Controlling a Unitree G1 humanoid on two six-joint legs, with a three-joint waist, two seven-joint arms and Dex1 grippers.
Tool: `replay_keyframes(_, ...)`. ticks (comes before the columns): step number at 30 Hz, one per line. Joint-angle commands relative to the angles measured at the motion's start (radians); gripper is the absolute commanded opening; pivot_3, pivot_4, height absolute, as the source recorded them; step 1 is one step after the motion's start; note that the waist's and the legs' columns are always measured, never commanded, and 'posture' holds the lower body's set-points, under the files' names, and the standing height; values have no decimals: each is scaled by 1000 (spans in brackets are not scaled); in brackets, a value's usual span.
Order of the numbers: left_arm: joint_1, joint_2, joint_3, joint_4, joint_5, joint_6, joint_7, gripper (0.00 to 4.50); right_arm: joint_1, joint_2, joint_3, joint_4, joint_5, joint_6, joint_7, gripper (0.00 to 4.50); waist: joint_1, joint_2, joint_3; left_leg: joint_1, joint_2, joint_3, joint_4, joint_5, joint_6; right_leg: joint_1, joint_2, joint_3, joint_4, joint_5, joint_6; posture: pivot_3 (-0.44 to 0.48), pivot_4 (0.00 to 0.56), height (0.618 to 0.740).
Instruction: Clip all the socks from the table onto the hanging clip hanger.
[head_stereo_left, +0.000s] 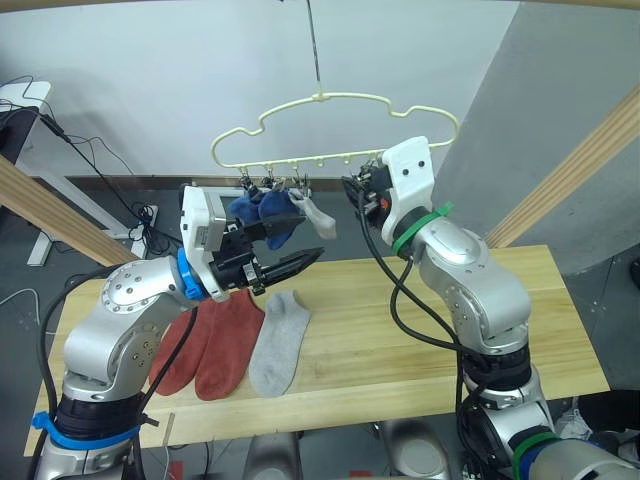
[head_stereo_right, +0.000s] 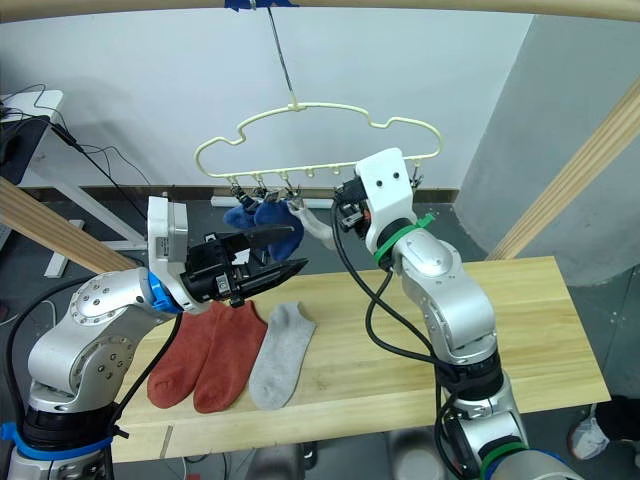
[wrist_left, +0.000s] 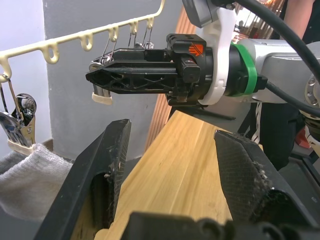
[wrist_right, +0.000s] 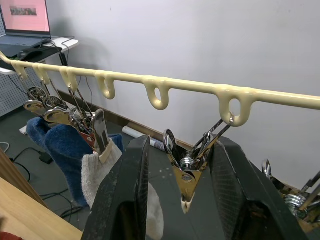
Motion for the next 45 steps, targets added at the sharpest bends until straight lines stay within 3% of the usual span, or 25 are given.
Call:
replay_keyframes(1,6,8,15,-41,-14,-3,3,2939,-12,16,-15,-33,4,-22,-14,1771,0,0,0,0,0,0,0,0,0,0,0,0,0,0,0,-201,287,740)
replay_keyframes(33,35,10,10,-45,-5,-1,0,2939,16,133,-37,-39,1,-16,-133,1771,0,0,0,0,0,0,0,0,0,0,0,0,0,0,0,-199,292,740)
replay_keyframes(40,118,-17,3,-70,53,-23,76,2939,16,133,-40,-38,-2,-32,-139,98,0,0,0,0,1,0,0,0,0,0,0,0,0,0,0,-199,293,740)
replay_keyframes(45,224,-47,-12,-113,110,20,191,2939,16,131,-39,-38,1,-36,-137,7,-1,0,0,0,1,-1,0,0,0,0,-1,1,0,0,0,-198,293,740)
